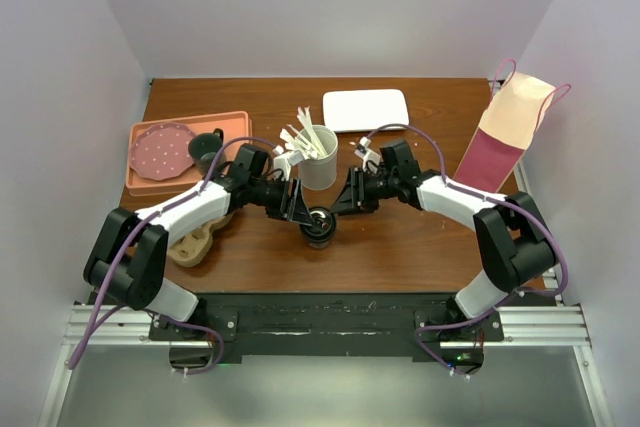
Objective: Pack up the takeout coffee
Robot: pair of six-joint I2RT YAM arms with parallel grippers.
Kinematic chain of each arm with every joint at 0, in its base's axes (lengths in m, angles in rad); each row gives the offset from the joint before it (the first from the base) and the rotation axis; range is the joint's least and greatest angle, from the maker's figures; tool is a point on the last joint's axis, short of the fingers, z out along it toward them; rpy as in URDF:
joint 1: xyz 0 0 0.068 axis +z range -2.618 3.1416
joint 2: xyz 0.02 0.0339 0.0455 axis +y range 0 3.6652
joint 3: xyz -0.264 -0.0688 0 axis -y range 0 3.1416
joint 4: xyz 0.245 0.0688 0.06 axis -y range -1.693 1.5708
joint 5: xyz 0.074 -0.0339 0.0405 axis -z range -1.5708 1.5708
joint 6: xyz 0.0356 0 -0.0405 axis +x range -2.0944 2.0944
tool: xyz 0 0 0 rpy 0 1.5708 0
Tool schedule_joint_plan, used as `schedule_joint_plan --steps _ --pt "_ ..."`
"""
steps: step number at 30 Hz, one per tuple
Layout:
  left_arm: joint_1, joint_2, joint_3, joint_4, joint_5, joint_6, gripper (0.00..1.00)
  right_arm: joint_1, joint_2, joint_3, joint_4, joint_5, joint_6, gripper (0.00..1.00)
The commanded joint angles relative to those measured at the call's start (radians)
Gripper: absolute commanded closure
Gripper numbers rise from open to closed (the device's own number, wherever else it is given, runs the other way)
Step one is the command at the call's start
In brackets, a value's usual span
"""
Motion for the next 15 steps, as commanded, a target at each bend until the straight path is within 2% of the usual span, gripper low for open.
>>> schedule_joint_plan --steps 1,15 --pt "-0.005 0.078 -0.076 -0.113 -0.207 0.067 0.49 0.003 0.008 -0.069 0.048 0.000 -0.015 0.60" --pt "-0.006 0.093 -0.122 -0.113 -0.254 0.055 0.50 0.005 0.067 -0.234 0.137 0.114 -0.043 0.68"
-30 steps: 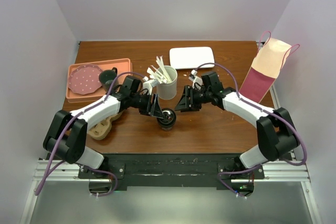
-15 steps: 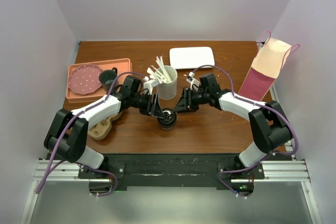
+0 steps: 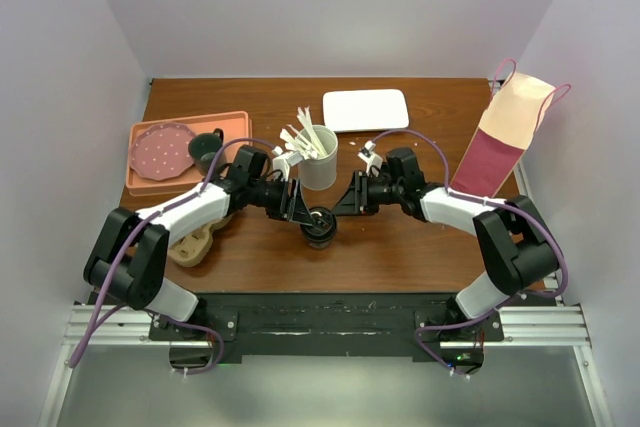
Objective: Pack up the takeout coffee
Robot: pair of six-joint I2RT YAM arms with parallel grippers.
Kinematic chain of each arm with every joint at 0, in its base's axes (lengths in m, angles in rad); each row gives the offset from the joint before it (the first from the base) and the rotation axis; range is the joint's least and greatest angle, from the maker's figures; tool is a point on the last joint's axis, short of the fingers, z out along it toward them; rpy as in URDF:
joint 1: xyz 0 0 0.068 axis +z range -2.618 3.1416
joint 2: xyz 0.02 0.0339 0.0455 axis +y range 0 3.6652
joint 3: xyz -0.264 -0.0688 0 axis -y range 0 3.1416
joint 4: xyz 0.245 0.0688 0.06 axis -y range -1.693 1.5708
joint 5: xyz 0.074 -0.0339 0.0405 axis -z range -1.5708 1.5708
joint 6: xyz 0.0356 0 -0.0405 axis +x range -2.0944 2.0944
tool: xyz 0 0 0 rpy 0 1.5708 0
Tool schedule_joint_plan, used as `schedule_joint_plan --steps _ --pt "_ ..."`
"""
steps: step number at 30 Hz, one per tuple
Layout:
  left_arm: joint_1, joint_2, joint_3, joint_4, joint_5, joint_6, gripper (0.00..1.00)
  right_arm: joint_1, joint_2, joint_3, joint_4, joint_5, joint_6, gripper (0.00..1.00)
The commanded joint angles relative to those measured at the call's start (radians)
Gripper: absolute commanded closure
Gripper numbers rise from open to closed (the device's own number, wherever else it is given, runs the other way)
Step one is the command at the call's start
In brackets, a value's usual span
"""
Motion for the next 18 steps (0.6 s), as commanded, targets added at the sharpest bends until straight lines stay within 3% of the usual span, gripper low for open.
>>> schedule_joint_plan --steps 1,7,13,18 --pt "-0.010 0.081 -0.099 -0.154 -0.280 0.069 0.50 0.018 0.091 -0.100 -0.106 0.162 -0.063 0.68" --pt "-0.011 0.073 -0.097 -0.167 -0.298 0.050 0.49 0.018 0.076 -0.082 -0.085 0.150 -0.051 0.68" --pt "-0.013 0.073 -0.108 -0.168 -0.300 0.050 0.49 0.016 -0.074 0.100 -0.281 0.129 -0.034 0.58" --pt "-0.017 0.083 -0.097 -0.173 -0.298 0.056 0.49 0.016 -0.120 0.091 -0.310 0.109 -0.032 0.52"
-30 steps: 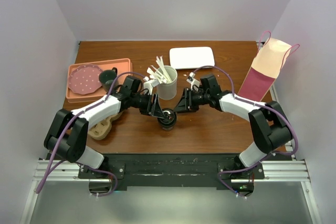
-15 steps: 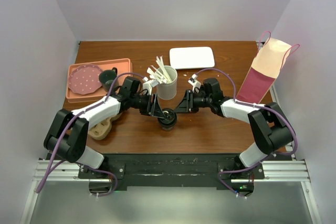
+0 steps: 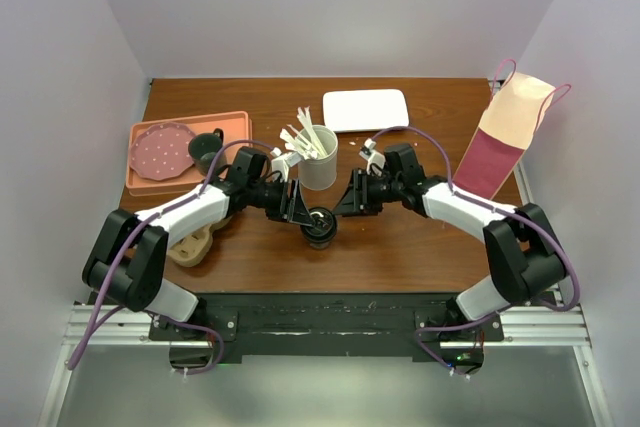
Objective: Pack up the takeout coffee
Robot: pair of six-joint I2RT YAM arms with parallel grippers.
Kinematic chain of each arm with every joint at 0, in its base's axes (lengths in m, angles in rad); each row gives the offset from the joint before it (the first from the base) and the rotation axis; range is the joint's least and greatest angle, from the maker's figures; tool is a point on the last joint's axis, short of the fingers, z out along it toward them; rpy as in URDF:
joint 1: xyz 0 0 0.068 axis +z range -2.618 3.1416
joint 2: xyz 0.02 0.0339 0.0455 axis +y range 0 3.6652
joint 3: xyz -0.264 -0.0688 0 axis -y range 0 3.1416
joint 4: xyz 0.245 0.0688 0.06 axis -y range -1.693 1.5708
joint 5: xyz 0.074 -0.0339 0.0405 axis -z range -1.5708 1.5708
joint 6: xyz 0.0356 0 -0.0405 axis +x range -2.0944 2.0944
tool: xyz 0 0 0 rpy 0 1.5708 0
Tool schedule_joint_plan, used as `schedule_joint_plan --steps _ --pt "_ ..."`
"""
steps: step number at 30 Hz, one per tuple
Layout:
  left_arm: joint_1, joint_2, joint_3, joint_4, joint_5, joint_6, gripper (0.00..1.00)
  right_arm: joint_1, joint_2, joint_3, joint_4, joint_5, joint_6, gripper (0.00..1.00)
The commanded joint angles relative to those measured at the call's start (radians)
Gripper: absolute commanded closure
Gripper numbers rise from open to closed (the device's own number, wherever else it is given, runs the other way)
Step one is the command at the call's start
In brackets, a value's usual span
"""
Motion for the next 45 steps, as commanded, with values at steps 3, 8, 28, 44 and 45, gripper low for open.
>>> schedule_joint_plan --steps 3,8,28,44,45 --pt "-0.016 0.093 -0.081 -0.188 -0.290 0.091 0.49 0.002 -0.114 -0.027 -0.083 0.014 -0.009 0.50" --pt "-0.018 0.096 -0.077 -0.189 -0.292 0.095 0.49 0.002 -0.155 -0.074 -0.045 -0.042 -0.003 0.50" --pt "-0.024 0.117 -0.069 -0.191 -0.293 0.091 0.50 0.082 -0.011 -0.125 0.136 -0.097 0.077 0.54" --pt "-0.027 0.150 -0.083 -0.198 -0.328 0.091 0.50 0.087 -0.024 -0.304 0.015 0.221 0.066 0.66" --pt "-0.026 0.156 -0.083 -0.198 -0.330 0.091 0.50 0.087 -0.028 -0.306 0.024 0.227 0.074 0.65"
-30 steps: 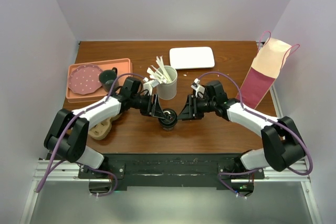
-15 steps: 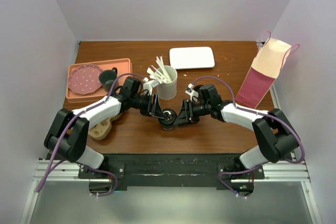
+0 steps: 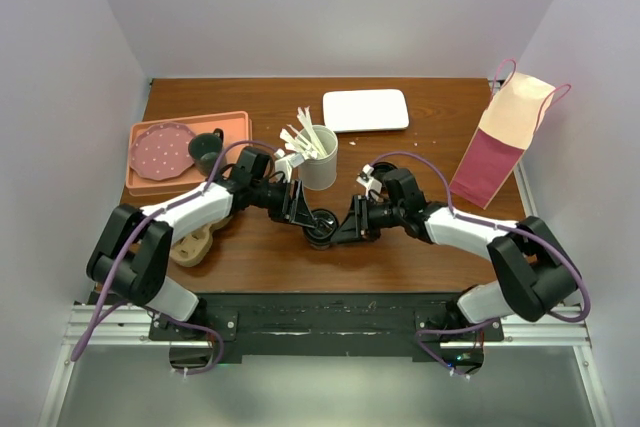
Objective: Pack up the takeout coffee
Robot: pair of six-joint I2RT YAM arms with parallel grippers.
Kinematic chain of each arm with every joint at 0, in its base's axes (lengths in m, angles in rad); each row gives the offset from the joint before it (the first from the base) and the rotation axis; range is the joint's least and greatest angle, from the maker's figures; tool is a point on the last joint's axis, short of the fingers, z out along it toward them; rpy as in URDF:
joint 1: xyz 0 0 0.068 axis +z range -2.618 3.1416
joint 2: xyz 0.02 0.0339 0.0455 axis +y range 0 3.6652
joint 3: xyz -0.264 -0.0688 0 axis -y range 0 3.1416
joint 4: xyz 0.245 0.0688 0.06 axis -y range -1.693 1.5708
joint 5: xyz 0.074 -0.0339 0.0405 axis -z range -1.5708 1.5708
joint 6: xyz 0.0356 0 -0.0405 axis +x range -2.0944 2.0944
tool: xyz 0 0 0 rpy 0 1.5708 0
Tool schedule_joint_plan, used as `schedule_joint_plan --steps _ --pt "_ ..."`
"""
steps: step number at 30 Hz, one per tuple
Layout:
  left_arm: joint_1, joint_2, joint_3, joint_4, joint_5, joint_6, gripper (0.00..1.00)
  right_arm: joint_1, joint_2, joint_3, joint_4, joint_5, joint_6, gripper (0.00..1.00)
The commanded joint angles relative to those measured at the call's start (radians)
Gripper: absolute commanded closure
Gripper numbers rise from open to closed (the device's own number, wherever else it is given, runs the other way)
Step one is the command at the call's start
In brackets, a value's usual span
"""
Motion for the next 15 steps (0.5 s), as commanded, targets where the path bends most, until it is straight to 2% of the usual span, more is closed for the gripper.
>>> schedule_joint_plan --steps 1,4,6,9,11,15 --pt "-0.015 0.124 -0.093 -0.192 -0.348 0.095 0.50 0.011 0.052 -0.079 -0.118 0.300 -0.049 0.66" --pt "-0.015 0.129 -0.089 -0.195 -0.359 0.092 0.51 0.014 0.044 -0.066 -0.098 0.305 -0.040 0.70" --pt "-0.015 0.124 -0.086 -0.194 -0.359 0.094 0.51 0.014 0.035 -0.033 -0.098 0.256 -0.040 0.69" --pt "-0.015 0.124 -0.079 -0.201 -0.354 0.098 0.51 0.012 -0.052 0.044 -0.121 0.205 -0.017 0.64" --pt "-0.015 0.126 -0.077 -0.204 -0.354 0.103 0.51 0.012 -0.115 0.122 -0.193 0.226 -0.022 0.60" --pt "-0.015 0.135 -0.063 -0.201 -0.353 0.109 0.51 0.009 -0.128 0.213 -0.294 0.254 -0.057 0.57"
